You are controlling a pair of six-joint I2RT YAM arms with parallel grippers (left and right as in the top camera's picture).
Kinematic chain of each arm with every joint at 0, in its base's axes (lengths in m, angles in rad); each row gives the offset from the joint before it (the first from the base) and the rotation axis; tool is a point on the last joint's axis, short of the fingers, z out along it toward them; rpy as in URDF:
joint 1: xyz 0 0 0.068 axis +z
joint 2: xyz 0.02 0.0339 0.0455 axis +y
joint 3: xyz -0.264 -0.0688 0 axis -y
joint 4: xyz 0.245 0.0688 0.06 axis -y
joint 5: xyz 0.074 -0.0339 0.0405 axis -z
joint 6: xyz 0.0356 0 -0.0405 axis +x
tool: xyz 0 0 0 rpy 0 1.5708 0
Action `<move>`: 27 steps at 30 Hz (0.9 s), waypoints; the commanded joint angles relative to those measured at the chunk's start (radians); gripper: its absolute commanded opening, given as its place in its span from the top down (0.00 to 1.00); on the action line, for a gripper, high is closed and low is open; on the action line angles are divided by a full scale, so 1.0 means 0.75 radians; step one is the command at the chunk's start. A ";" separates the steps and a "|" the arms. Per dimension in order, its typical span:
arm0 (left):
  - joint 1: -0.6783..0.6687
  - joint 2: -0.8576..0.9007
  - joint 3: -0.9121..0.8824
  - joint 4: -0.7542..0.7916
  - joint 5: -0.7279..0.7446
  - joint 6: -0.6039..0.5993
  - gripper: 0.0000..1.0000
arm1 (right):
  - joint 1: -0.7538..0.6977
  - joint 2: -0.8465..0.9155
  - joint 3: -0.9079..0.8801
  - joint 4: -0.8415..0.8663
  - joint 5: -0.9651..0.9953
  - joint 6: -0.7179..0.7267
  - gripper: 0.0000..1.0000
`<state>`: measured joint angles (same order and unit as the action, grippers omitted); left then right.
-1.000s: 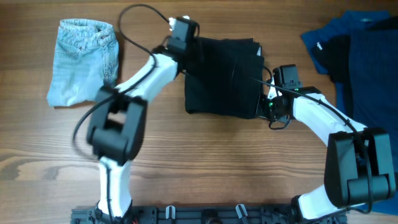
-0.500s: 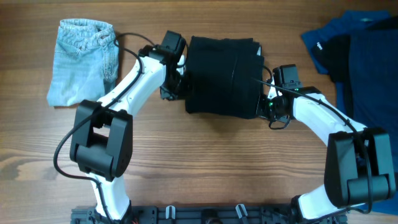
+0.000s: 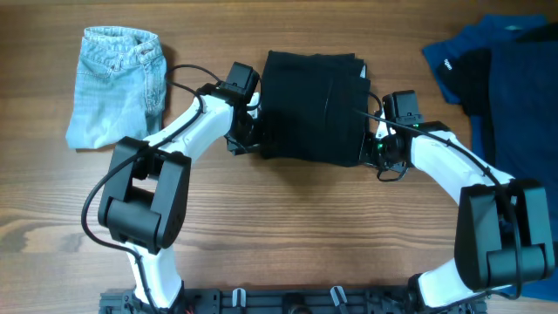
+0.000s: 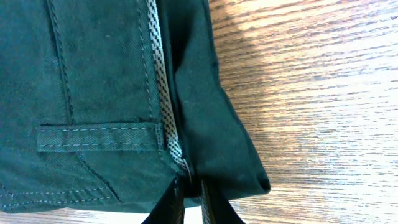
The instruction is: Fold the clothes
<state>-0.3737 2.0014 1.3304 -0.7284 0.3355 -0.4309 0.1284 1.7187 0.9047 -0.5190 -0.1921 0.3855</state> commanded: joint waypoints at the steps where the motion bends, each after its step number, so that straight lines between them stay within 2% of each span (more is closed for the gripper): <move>1: -0.003 0.011 -0.021 0.006 -0.065 0.007 0.48 | -0.003 0.034 -0.027 0.003 0.088 0.013 0.89; 4: -0.003 0.011 -0.062 0.014 -0.066 0.007 0.72 | -0.003 0.034 -0.027 0.003 0.088 0.013 0.92; 6: -0.003 0.011 -0.095 0.015 -0.125 0.006 0.80 | -0.003 0.034 -0.027 0.003 0.088 0.013 0.93; 10: -0.003 0.011 -0.132 0.026 -0.280 0.006 0.81 | -0.003 0.034 -0.027 0.004 0.088 0.013 0.93; 14: -0.002 0.011 -0.154 0.097 -0.301 0.006 0.80 | -0.003 0.034 -0.027 0.003 0.088 0.013 0.92; 15: -0.001 0.011 -0.154 0.105 -0.328 0.007 0.83 | -0.003 0.034 -0.027 0.003 0.088 0.012 0.92; 17: 0.005 0.007 -0.153 0.105 -0.426 0.006 0.96 | -0.003 0.034 -0.027 0.002 0.089 0.012 0.92; 18: 0.013 -0.005 -0.150 0.104 -0.456 0.006 0.96 | -0.003 0.034 -0.027 0.003 0.089 0.009 0.92; 24: 0.022 -0.211 -0.150 0.101 -0.445 0.005 0.96 | -0.005 -0.007 0.084 -0.103 0.093 -0.017 0.76; 27: 0.021 -0.346 -0.151 0.105 -0.437 -0.071 0.94 | -0.007 -0.076 0.218 -0.232 0.094 -0.027 0.75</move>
<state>-0.3603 1.8832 1.2160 -0.6571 0.0303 -0.4320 0.1280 1.7168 0.9577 -0.6357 -0.1555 0.3809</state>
